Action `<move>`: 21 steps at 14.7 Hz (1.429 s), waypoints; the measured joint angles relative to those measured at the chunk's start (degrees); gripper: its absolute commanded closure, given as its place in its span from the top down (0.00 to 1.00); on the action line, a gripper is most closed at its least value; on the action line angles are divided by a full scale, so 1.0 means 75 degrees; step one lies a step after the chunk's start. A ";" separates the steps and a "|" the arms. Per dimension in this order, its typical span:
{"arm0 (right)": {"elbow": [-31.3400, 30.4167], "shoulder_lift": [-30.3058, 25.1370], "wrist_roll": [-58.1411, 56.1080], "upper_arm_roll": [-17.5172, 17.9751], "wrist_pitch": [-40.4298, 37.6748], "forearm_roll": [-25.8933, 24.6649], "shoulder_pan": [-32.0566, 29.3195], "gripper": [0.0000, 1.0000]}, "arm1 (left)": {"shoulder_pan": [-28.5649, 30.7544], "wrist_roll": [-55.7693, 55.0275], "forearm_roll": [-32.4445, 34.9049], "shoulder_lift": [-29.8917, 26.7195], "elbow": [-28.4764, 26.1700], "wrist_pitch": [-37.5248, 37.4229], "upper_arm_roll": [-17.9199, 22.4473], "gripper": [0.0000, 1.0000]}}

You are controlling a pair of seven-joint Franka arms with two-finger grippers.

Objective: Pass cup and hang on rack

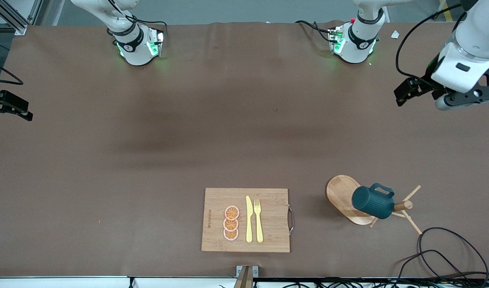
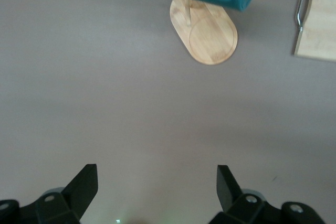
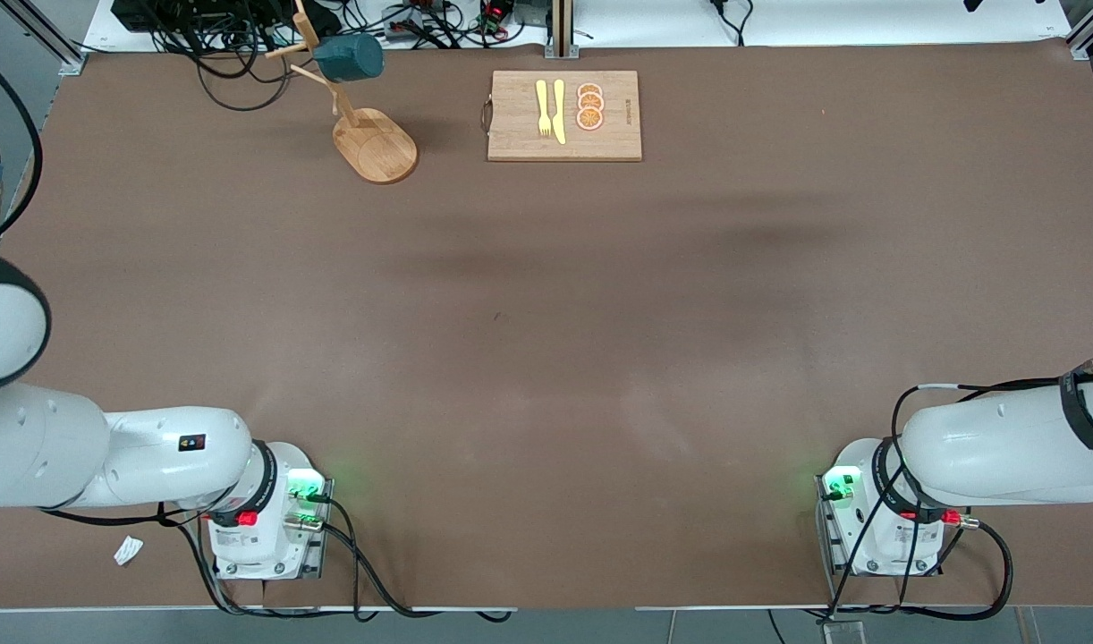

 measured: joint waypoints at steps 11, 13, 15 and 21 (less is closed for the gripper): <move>0.0000 0.0000 0.0000 -0.0001 0.0000 0.0000 0.0000 1.00 | 0.0003 0.1559 -0.0179 -0.0380 -0.0154 -0.0041 0.0423 1.00; 0.0000 0.0000 0.0000 -0.0001 0.0000 0.0000 0.0000 1.00 | 0.0004 0.1632 -0.0179 -0.0380 -0.0142 -0.0041 0.0478 1.00; -0.0001 0.0000 0.0000 -0.0001 0.0000 0.0000 0.0000 1.00 | 0.0000 0.1644 -0.0179 -0.0378 -0.0132 -0.0041 0.0478 1.00; -0.0001 0.0000 0.0000 -0.0001 0.0000 0.0000 0.0000 1.00 | -0.0008 0.1651 -0.0215 -0.0347 -0.0003 -0.0169 0.0598 1.00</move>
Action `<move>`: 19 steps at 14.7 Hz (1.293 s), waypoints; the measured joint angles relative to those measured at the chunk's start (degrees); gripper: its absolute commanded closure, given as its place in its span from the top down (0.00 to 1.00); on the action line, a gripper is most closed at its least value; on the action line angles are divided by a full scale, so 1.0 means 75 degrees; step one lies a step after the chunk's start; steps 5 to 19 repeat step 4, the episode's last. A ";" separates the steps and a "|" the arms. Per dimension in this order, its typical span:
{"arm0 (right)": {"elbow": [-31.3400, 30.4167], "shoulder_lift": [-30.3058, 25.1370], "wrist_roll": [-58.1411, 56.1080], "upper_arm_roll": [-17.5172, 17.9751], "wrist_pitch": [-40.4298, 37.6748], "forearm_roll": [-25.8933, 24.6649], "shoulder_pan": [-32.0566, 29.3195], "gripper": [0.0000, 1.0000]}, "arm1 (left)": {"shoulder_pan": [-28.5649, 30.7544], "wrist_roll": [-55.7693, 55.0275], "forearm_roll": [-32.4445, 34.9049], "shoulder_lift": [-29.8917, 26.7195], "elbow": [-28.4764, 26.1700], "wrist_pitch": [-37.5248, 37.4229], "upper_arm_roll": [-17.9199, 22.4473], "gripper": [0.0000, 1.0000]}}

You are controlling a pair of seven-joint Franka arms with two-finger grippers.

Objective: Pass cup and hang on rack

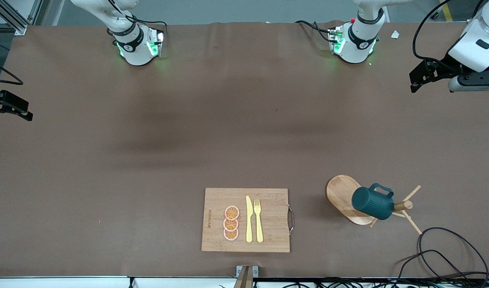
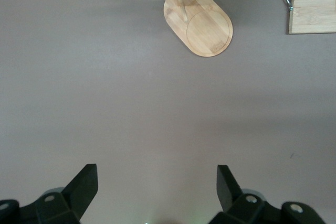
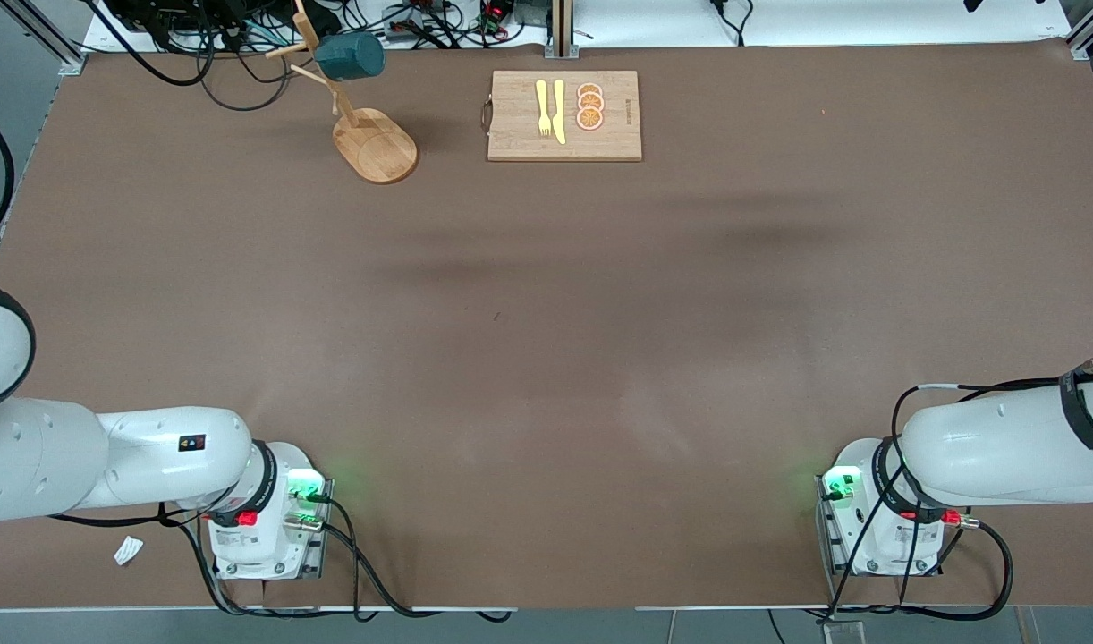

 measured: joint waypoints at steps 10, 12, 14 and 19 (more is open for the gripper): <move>0.0000 0.0000 0.0000 0.0000 0.0000 0.0000 0.0000 1.00 | -0.0001 0.0001 -0.0007 0.0195 0.0346 -0.0217 0.0045 1.00; 0.0000 0.0000 0.0000 0.0000 0.0000 0.0000 0.0000 1.00 | -0.0001 0.0001 -0.0007 0.0195 0.0346 -0.0217 0.0045 1.00; 0.0000 0.0000 0.0000 0.0000 0.0000 0.0000 0.0000 1.00 | -0.0001 0.0001 -0.0007 0.0195 0.0346 -0.0217 0.0045 1.00; 0.0000 0.0000 0.0000 0.0000 0.0000 0.0000 0.0000 1.00 | -0.0001 0.0001 -0.0007 0.0195 0.0346 -0.0217 0.0045 1.00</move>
